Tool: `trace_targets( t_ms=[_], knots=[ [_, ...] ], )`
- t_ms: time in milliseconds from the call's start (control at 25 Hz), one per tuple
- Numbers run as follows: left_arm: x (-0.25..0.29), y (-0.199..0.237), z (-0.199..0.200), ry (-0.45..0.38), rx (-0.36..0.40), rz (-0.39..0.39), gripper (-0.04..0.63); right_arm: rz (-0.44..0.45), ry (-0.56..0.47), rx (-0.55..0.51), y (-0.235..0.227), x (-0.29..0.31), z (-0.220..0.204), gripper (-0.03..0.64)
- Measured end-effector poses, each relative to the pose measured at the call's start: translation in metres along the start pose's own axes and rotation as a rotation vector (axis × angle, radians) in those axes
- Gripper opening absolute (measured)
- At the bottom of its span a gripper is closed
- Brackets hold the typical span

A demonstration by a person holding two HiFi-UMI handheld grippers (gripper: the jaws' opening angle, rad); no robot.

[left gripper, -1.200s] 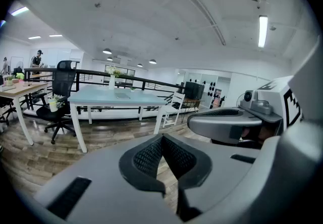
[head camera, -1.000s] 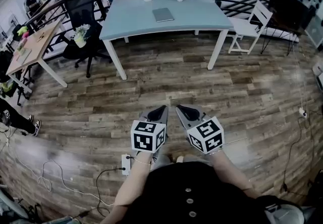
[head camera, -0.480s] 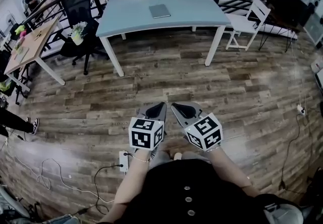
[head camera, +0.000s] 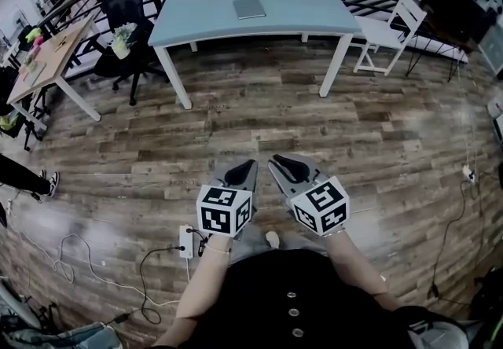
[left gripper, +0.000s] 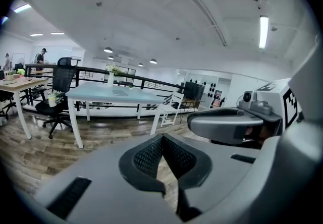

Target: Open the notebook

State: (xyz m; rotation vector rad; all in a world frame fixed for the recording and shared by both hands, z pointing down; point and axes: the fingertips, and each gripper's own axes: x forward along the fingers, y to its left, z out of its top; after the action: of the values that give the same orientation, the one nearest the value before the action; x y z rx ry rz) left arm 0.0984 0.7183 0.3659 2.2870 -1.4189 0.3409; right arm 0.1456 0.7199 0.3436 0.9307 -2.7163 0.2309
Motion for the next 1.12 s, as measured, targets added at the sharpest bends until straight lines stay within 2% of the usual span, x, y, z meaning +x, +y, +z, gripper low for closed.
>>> trace_targets(
  t_ms=[200, 320, 560, 880, 1120],
  knots=[
    [0.004, -0.009, -0.008, 0.021, -0.012, 0.006, 0.017, -0.008, 0.001, 0.022, -0.007, -0.01, -0.005, 0.064],
    [0.009, -0.013, -0.01, 0.034, -0.013, -0.001, 0.017, -0.01, 0.0, 0.034, -0.01, -0.012, -0.007, 0.106],
    [0.023, -0.007, -0.004, 0.031, -0.031, -0.009, 0.017, -0.036, 0.001, 0.031, -0.027, -0.001, -0.005, 0.146],
    [0.062, 0.044, 0.02, 0.023, -0.046, -0.018, 0.017, -0.066, 0.0, 0.04, -0.061, 0.05, 0.007, 0.149],
    [0.104, 0.088, 0.051, 0.031, -0.037, -0.058, 0.017, -0.084, 0.003, 0.036, -0.098, 0.109, 0.026, 0.149]
  ],
)
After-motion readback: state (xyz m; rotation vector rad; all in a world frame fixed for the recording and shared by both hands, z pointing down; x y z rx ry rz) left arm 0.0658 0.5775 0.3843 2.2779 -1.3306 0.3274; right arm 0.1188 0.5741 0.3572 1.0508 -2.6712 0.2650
